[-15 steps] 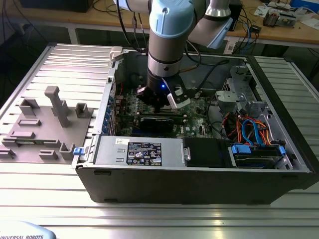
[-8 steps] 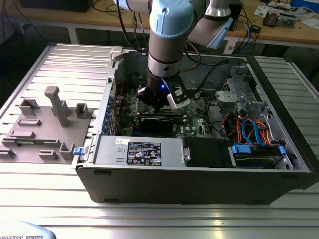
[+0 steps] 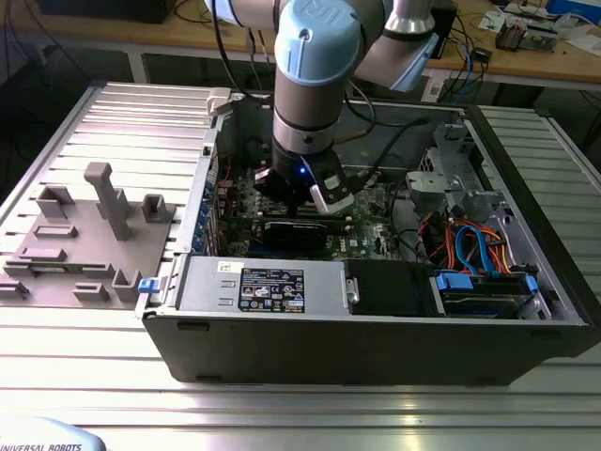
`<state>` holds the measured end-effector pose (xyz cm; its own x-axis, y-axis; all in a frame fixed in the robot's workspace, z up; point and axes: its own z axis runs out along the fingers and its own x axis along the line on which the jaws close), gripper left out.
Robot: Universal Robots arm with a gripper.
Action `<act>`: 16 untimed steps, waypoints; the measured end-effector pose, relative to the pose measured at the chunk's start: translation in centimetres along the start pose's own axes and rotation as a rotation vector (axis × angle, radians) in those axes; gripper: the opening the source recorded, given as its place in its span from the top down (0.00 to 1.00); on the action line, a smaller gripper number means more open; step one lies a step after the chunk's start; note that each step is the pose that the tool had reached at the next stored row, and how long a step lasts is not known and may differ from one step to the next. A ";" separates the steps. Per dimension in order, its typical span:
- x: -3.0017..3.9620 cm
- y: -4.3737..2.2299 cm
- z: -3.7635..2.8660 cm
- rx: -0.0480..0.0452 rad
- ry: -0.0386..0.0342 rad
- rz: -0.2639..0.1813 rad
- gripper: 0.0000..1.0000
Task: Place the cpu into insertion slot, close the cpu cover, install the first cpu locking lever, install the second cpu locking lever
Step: 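Install the second cpu locking lever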
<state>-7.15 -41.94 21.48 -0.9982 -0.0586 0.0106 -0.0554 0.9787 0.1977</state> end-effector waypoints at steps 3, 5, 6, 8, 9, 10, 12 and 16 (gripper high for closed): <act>0.39 -0.07 0.13 -0.0069 -0.0004 0.000 0.89; 0.89 -0.08 0.30 -0.0141 -0.0008 0.000 0.89; 1.08 -0.11 0.49 -0.0261 -0.0016 0.000 0.89; 1.08 -0.16 0.73 -0.0410 -0.0026 0.000 0.89; 1.08 -0.19 0.91 -0.0470 -0.0029 0.000 0.89; 1.08 -0.22 1.02 -0.0508 -0.0031 0.000 0.89; 1.08 -0.25 1.16 -0.0608 -0.0036 0.000 0.89; 1.07 -0.34 1.65 -0.0980 -0.0058 -0.001 0.89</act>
<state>-8.24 -42.01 19.81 -0.9983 -0.0577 0.0048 -0.0538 0.9547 0.2927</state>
